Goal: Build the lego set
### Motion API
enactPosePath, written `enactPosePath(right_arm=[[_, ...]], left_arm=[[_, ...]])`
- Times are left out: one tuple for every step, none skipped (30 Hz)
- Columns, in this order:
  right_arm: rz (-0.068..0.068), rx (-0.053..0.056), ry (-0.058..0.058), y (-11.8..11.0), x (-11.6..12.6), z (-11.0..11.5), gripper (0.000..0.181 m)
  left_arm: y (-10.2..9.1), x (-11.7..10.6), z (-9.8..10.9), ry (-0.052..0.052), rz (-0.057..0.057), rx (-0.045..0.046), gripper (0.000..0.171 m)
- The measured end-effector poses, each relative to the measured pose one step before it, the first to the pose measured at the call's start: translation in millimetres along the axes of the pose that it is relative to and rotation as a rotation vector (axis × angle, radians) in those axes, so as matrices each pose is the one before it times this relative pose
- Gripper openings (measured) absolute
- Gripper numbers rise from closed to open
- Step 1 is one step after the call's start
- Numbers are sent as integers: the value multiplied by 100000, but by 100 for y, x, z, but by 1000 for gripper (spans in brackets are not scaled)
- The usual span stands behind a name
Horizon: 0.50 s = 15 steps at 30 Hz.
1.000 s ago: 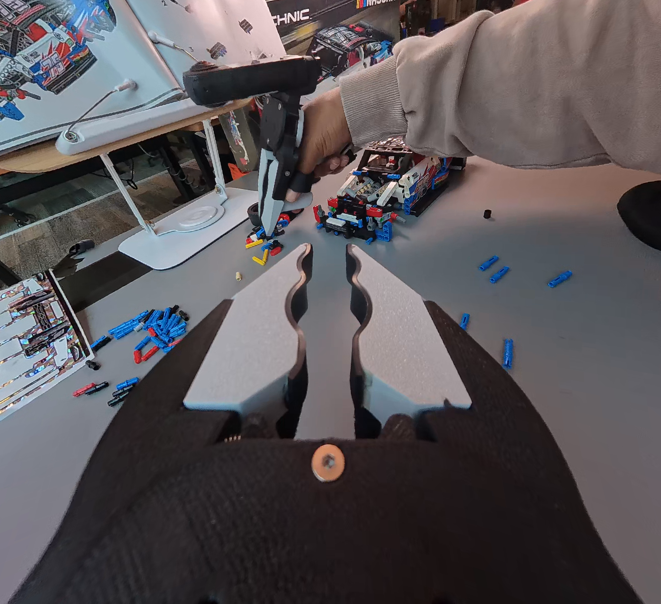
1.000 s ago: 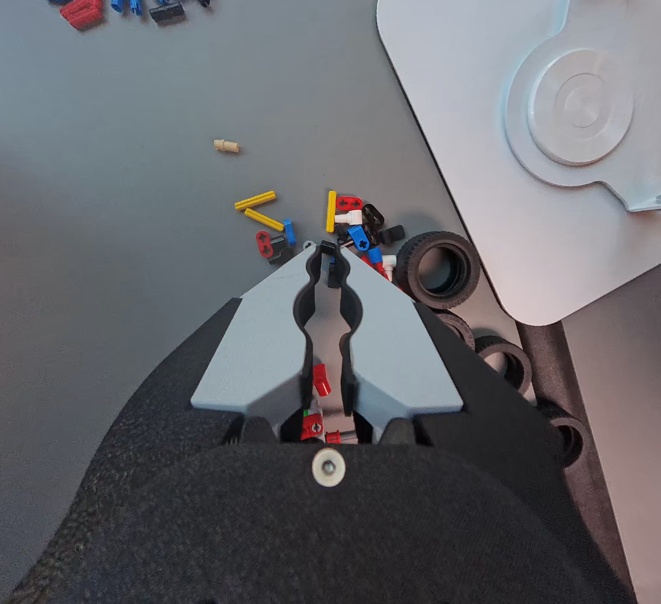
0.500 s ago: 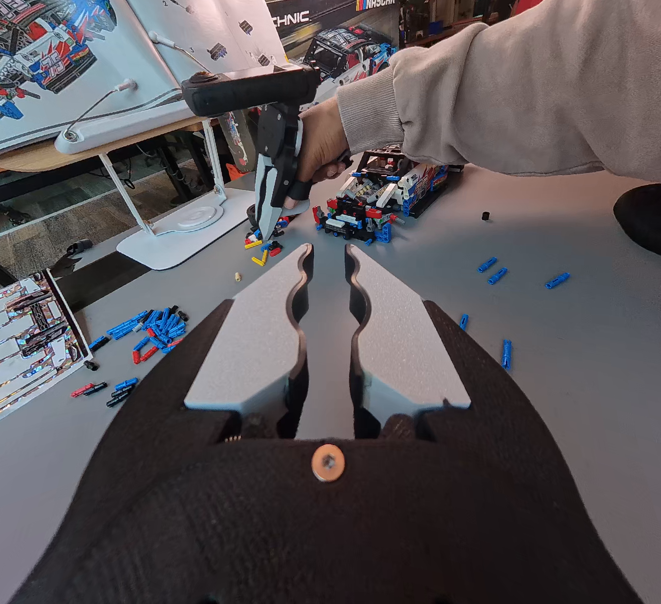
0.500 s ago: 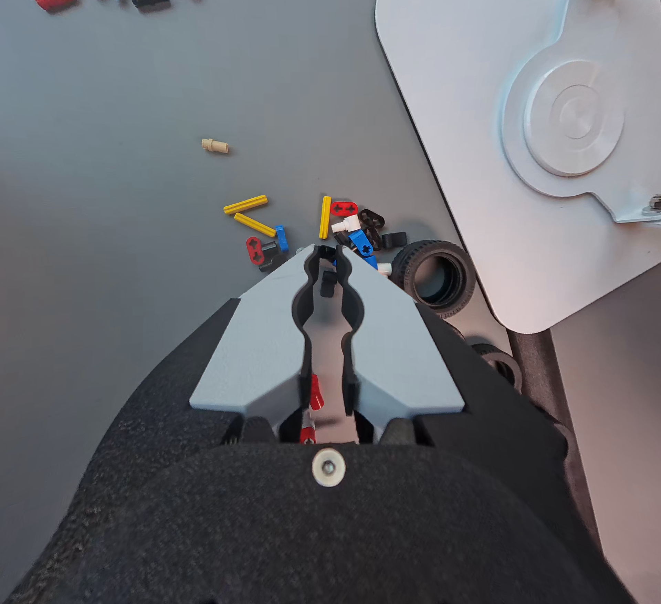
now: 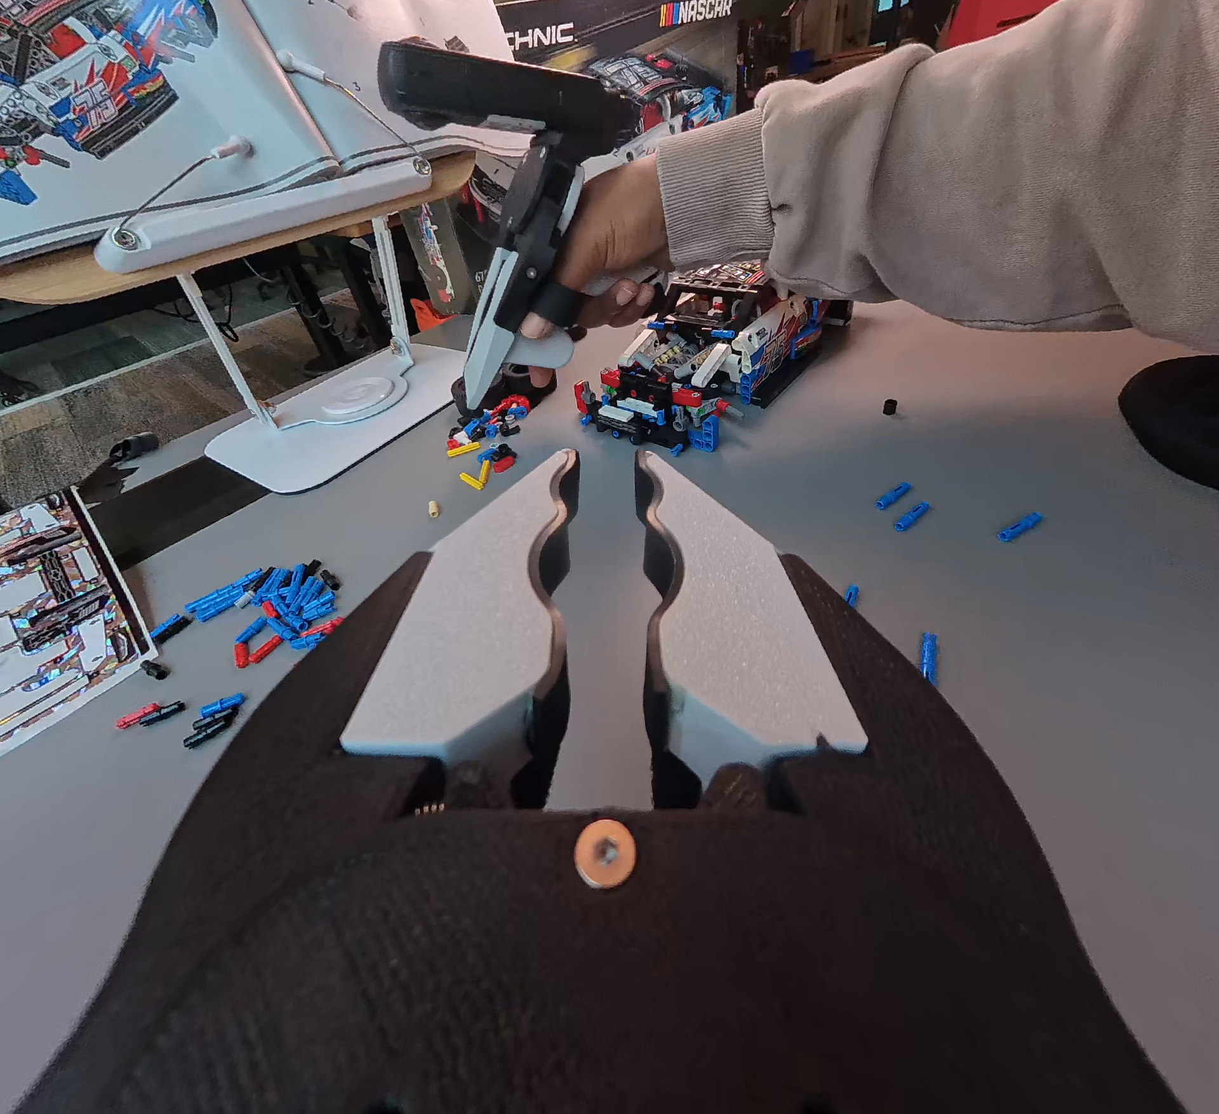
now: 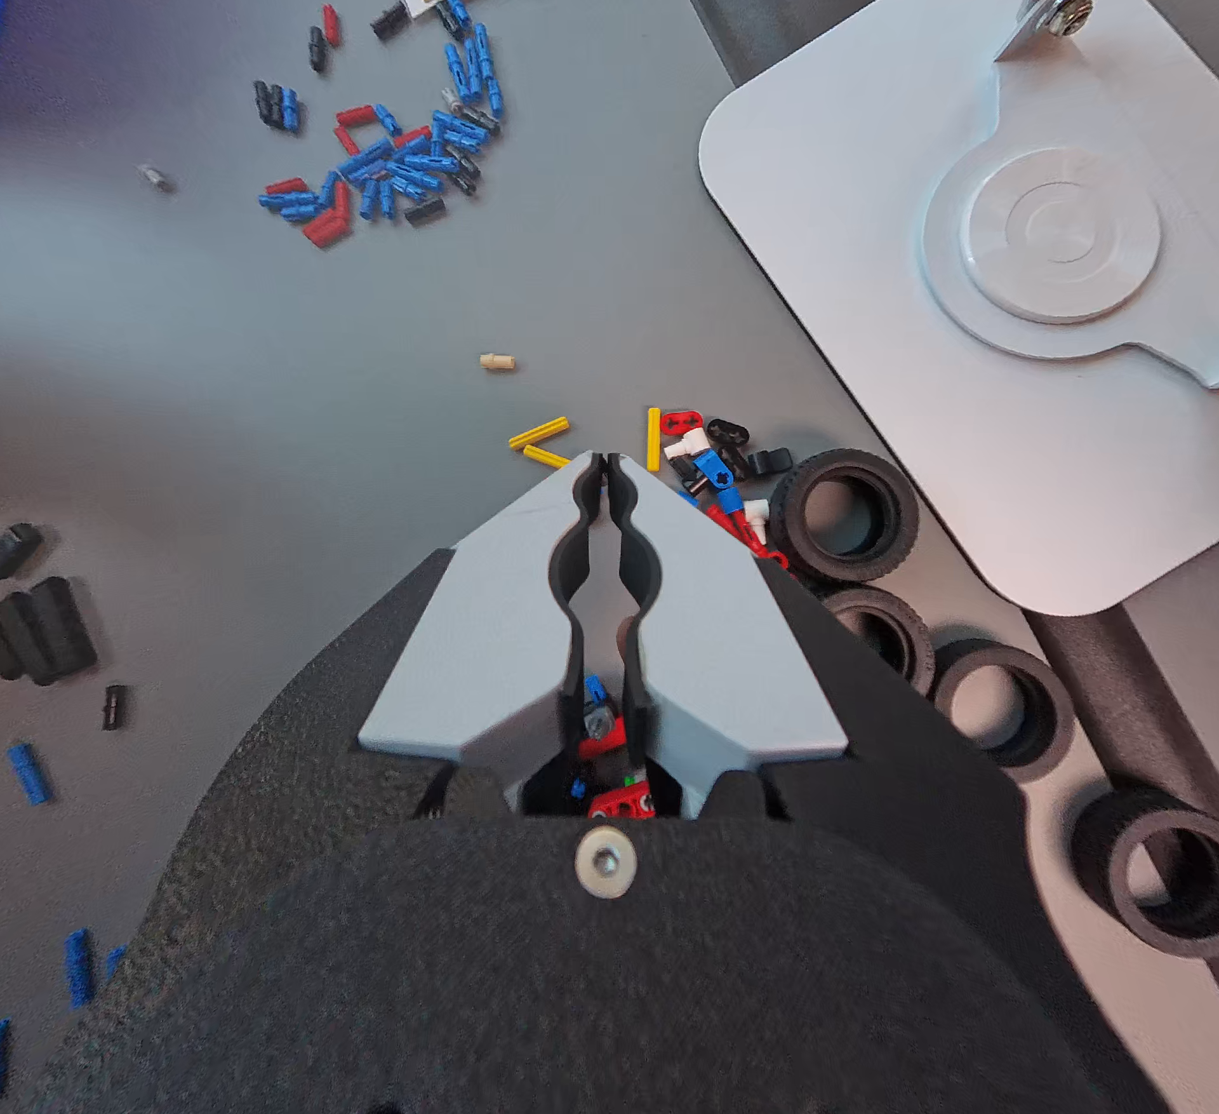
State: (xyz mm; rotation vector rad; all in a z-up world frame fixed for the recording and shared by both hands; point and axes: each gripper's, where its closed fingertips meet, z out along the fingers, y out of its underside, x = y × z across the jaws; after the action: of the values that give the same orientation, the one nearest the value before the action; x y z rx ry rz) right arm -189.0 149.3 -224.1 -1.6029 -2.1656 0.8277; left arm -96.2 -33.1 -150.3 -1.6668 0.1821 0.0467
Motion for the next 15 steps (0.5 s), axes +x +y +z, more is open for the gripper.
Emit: enactPosePath(right_arm=[[1522,1178,-1684,-75,-284,-181,0],[1236,1444,-1736,-113,-306,-162,0],[1637,1654,-1840,-149,-311,-156,0],[1733,1621,-1934,-139,-336,-129,0],[1888,1952,-2391,-160,-434,-94,0],[2035,2230,-2925,-189,-587,-77,0],[1837,2410,-3443,-185,-783,-42,0],[1426,2537,-3872,-163,-1029,-5,0],[1088,2728,-4348,-128,-1282,35,0],[929,2988,-4964,-64,-1530,113,0],[1105,3475,-5389,-29,-1709,183,0],[1691,3930,-5802,15,-1793,277,0],[2134,3795,-6137,103,-1848,342,0],[2172,3687,-5935,179,-1758,387,0],[1805,3143,-5024,273,-1565,407,0]], left_arm=[[55,58,28,120,261,-270,15],[62,24,21,-76,394,-245,15],[48,-7,7,-128,279,-247,15],[73,-36,10,-104,-95,-300,15],[106,-87,31,-166,-516,-491,15],[168,-160,46,-465,-890,-686,16],[183,-286,39,-980,-1382,-716,17],[206,-323,70,-875,-1919,-710,19],[243,-314,120,-530,-2375,-896,22],[279,-349,201,-633,-2695,-1093,25],[285,-306,298,-387,-2593,-1224,29],[190,-266,333,-323,-2238,-983,33],[82,-176,313,-32,-1514,-521,34],[-51,-142,218,-298,-646,78,35],[-81,-135,142,-701,354,269,34]])
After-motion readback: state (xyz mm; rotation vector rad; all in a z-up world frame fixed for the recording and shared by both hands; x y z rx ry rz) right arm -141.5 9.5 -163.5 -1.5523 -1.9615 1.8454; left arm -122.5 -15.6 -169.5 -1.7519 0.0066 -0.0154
